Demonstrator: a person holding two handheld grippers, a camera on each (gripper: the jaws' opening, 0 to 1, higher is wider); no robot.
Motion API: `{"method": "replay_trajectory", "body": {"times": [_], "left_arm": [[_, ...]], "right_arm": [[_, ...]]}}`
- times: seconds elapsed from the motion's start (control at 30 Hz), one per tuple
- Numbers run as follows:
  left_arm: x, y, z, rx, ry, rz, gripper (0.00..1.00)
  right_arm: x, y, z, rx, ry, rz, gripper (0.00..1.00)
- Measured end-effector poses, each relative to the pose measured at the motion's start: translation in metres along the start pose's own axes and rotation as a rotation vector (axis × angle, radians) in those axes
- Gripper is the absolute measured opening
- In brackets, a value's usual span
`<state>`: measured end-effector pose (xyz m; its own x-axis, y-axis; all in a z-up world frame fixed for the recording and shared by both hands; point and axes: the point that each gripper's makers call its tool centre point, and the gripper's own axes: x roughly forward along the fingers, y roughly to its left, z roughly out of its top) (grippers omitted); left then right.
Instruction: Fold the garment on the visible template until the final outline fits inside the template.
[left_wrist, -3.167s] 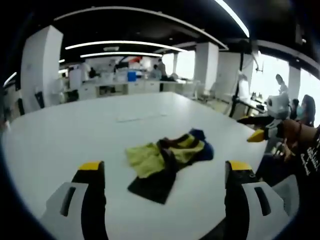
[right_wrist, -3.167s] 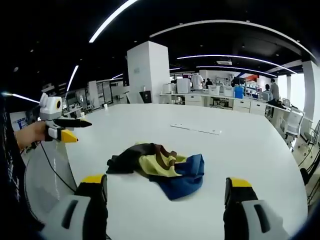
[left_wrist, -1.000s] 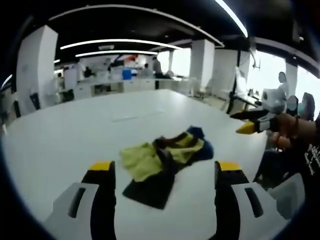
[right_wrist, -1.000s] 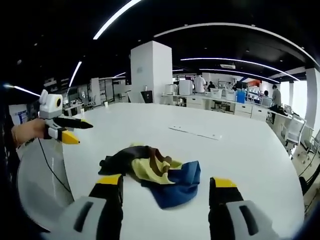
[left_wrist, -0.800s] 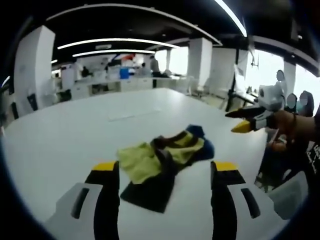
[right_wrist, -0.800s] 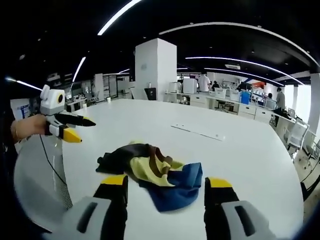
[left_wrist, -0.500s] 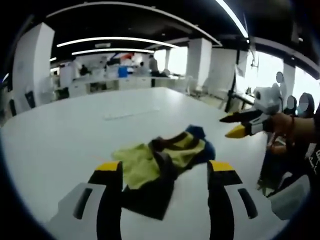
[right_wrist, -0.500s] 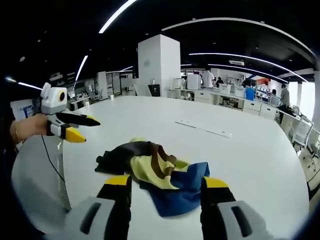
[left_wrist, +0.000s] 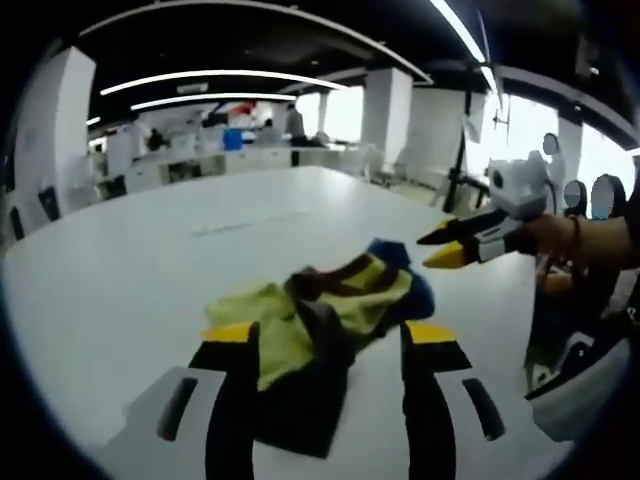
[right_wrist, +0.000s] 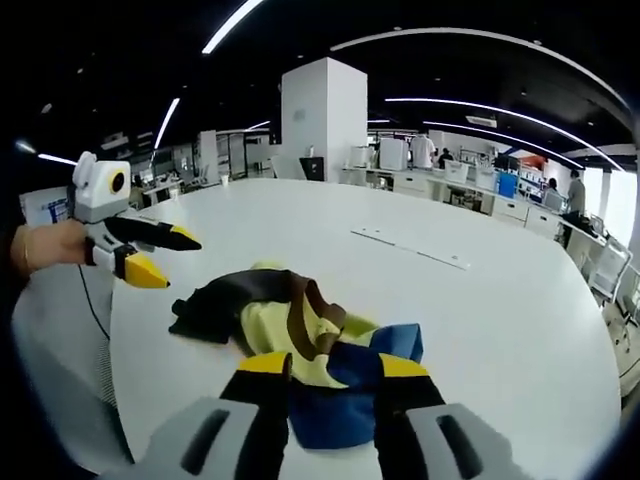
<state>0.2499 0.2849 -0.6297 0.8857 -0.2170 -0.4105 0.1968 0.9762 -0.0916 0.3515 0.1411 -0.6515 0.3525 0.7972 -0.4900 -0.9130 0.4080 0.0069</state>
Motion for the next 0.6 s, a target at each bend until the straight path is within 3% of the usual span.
{"method": "replay_trajectory", "body": {"times": [0.23, 0.6], "left_arm": [[0.012, 0.008, -0.009, -0.028, 0.012, 0.000, 0.39], [0.029, 0.002, -0.021, -0.006, 0.066, -0.011, 0.27]], "right_arm": [[0.013, -0.009, -0.013, -0.055, 0.051, -0.017, 0.25], [0.027, -0.023, -0.025, -0.088, 0.100, -0.049, 0.18]]}}
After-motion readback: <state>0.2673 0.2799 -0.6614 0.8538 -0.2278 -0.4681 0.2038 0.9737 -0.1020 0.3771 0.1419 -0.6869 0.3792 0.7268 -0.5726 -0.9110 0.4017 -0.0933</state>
